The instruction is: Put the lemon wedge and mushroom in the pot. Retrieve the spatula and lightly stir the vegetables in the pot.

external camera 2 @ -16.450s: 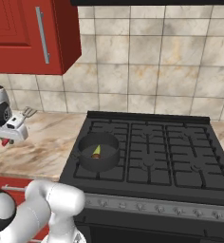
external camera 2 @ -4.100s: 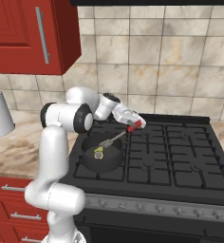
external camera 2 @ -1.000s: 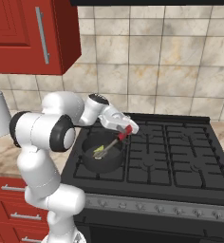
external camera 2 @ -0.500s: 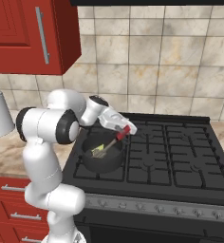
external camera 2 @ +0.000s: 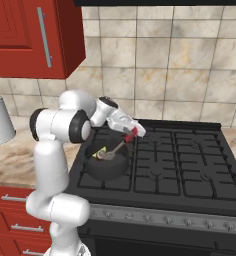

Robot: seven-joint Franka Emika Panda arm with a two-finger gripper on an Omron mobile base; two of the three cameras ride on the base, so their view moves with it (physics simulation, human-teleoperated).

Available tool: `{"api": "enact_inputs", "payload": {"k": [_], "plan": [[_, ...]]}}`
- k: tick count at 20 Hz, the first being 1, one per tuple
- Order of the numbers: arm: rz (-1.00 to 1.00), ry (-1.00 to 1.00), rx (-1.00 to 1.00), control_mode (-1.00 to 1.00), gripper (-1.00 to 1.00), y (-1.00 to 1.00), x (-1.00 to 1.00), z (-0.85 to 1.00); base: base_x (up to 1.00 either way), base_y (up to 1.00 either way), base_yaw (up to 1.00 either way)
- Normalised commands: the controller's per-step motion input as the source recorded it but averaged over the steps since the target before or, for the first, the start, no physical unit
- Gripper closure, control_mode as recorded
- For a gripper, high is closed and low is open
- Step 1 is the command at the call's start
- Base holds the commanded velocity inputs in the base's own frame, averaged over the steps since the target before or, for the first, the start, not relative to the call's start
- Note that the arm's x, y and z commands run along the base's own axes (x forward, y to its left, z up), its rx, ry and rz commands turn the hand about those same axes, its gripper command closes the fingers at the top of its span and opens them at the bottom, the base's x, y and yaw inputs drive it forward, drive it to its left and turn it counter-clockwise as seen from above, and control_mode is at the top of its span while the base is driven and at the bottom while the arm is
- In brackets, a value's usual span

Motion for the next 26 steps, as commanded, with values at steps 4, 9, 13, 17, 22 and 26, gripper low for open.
{"api": "enact_inputs", "payload": {"k": [4,9,13,17,22,26], "plan": [[-0.04,-0.06,-0.01,-1.00,1.00,0.01,0.19,0.00,0.00,0.00,0.00],[0.00,-0.15,0.00,-1.00,1.00,0.00,-0.61,0.12,0.00,0.00,0.00],[0.00,-0.21,0.03,-1.00,1.00,-0.01,-0.75,0.15,0.00,0.00,0.00],[0.00,-0.36,0.02,-1.00,1.00,0.01,-0.44,0.52,0.00,0.00,0.00],[0.05,-0.26,0.00,-1.00,1.00,0.09,-0.02,0.38,0.00,0.00,0.00],[0.04,0.00,-0.01,-1.00,1.00,0.10,0.08,-0.07,0.00,0.00,0.00]]}}
